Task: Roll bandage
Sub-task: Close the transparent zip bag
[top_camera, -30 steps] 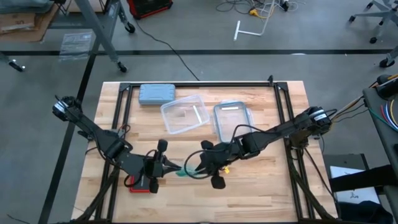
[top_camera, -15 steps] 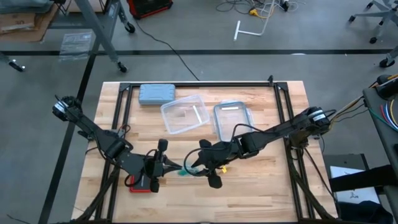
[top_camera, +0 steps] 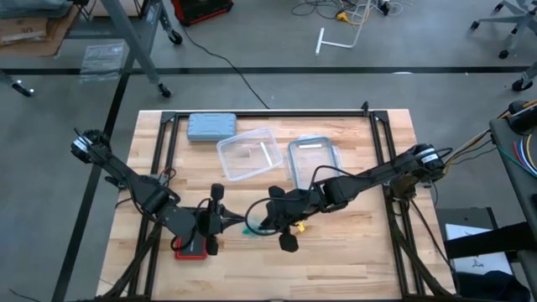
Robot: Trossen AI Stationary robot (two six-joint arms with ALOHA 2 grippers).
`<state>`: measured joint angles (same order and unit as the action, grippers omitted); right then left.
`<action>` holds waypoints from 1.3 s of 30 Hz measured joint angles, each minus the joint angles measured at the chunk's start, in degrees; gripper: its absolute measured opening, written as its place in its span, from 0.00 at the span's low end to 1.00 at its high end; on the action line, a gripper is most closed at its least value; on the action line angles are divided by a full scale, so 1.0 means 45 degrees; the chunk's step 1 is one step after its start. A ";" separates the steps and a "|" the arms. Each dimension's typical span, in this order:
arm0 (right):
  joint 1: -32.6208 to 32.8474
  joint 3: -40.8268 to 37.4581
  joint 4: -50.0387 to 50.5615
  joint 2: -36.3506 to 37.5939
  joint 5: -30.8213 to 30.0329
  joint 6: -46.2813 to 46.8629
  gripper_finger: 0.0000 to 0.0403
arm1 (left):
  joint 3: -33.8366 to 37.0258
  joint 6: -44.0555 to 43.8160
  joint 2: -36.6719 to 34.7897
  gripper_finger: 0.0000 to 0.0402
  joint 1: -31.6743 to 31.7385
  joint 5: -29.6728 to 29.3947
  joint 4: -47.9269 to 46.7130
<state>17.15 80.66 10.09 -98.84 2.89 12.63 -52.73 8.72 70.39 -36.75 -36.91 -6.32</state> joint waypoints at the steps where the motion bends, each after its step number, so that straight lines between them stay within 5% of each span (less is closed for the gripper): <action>1: 0.0000 0.0000 0.0034 0.0004 -0.0064 0.0034 0.02 | 0.0000 -0.0014 0.0000 0.00 0.0000 0.0010 -0.0001; 6: 0.0011 0.0019 0.0066 0.0004 -0.0102 0.0222 0.02 | 0.0000 0.0015 0.0000 0.00 -0.0005 0.0010 0.0002; 19: 0.0019 -0.0010 0.0412 0.0009 -0.0311 0.0369 0.21 | 0.0000 -0.0045 -0.0010 0.00 -0.0019 -0.0004 -0.0051; 26: -0.0072 -0.0010 0.0479 0.0009 -0.0325 0.0523 0.03 | 0.0000 -0.0045 -0.0015 0.00 -0.0019 0.0001 -0.0046; 39: -0.0204 -0.0015 0.1157 0.0019 -0.0395 0.0963 0.17 | 0.0000 -0.0011 -0.0092 0.00 -0.0165 0.0006 -0.0038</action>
<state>16.23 80.60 15.30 -98.76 1.12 16.96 -52.73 8.67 69.97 -37.50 -36.88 -6.48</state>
